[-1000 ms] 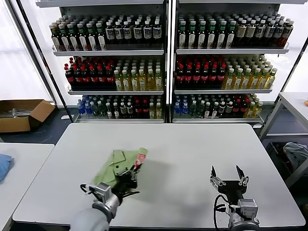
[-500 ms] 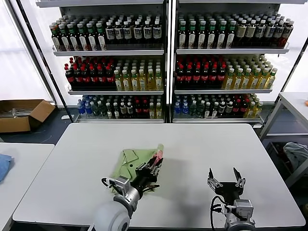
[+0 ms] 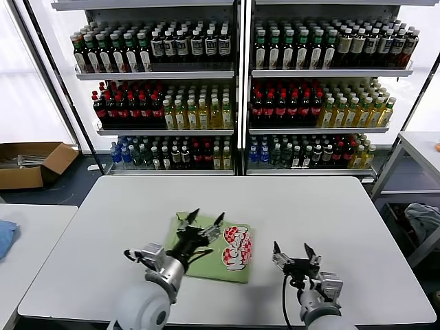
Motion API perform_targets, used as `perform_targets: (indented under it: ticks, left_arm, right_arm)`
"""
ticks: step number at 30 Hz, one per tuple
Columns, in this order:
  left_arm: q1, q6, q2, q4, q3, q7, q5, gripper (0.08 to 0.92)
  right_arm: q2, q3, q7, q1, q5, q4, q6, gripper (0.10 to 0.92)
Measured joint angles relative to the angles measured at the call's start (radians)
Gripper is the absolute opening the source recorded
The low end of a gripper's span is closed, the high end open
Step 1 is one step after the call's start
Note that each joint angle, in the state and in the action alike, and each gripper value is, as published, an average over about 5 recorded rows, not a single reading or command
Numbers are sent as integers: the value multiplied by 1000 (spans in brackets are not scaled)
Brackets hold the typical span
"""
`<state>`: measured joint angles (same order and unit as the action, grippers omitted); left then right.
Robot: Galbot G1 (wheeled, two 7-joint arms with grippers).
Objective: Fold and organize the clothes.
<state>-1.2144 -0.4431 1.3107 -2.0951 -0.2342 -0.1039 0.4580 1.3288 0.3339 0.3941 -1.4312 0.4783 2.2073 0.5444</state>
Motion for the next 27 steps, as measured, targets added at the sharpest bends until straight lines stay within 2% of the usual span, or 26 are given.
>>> perform_targets:
  ticks: [4, 12, 22, 27]
  left_arm:
    - [-15, -9, -32, -13, -68, -20, -7, 816]
    - [-46, -24, -57, -14, -154, -44, -17, 823]
    - [-50, -41, -73, 8, -206, -61, -15, 823]
    - [-45, -46, -70, 11, -218, -70, -7, 823]
  right_arm:
    - [12, -56, 41, 67, 96, -53, 11, 823]
    - [28, -153, 115, 198, 227, -181, 24, 802]
    - [38, -229, 151, 316, 283, -314, 30, 580]
    - [37, -242, 162, 336, 294, -340, 29, 440]
